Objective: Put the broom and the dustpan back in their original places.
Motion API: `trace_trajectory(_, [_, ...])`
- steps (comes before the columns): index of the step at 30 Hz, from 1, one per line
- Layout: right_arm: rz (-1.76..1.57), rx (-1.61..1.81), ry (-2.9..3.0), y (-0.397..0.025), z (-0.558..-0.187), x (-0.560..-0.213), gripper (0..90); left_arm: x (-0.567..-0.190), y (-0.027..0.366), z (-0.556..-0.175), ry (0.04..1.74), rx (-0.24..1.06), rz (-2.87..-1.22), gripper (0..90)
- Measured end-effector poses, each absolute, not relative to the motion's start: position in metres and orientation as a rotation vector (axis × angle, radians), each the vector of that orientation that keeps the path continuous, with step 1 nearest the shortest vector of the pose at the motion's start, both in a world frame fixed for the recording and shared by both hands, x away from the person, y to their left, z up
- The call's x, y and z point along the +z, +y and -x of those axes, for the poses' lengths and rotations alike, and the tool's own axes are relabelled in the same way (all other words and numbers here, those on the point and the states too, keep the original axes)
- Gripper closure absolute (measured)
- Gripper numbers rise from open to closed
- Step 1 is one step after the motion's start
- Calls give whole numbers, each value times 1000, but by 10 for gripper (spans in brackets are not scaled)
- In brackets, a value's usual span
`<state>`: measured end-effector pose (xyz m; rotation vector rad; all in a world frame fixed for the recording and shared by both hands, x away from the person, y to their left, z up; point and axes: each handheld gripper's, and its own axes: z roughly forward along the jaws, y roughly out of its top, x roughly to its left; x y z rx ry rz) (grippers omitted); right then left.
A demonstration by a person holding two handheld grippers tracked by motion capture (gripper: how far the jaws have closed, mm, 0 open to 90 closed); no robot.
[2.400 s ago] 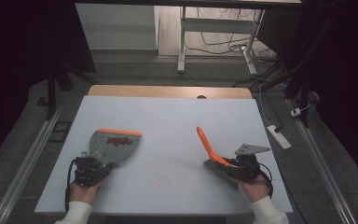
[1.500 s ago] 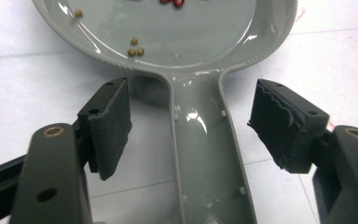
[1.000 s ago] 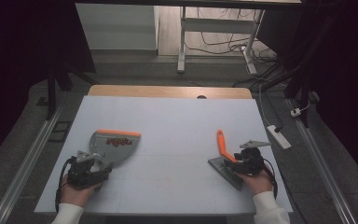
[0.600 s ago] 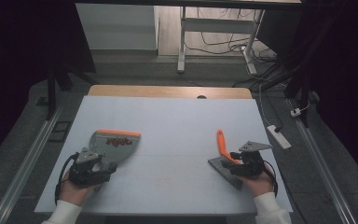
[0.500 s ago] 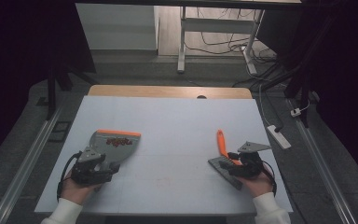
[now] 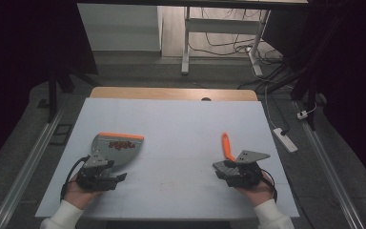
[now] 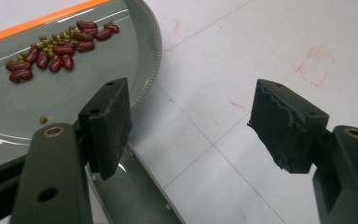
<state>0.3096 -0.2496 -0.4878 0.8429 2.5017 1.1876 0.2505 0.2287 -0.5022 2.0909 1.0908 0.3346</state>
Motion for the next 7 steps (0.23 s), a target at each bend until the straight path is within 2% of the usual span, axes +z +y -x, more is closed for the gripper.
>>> trace_trajectory(7, [-838, 1198, 2492, -252, -309, -487, 440, -503, 228, -252, 1100, 335, -2093, 303])
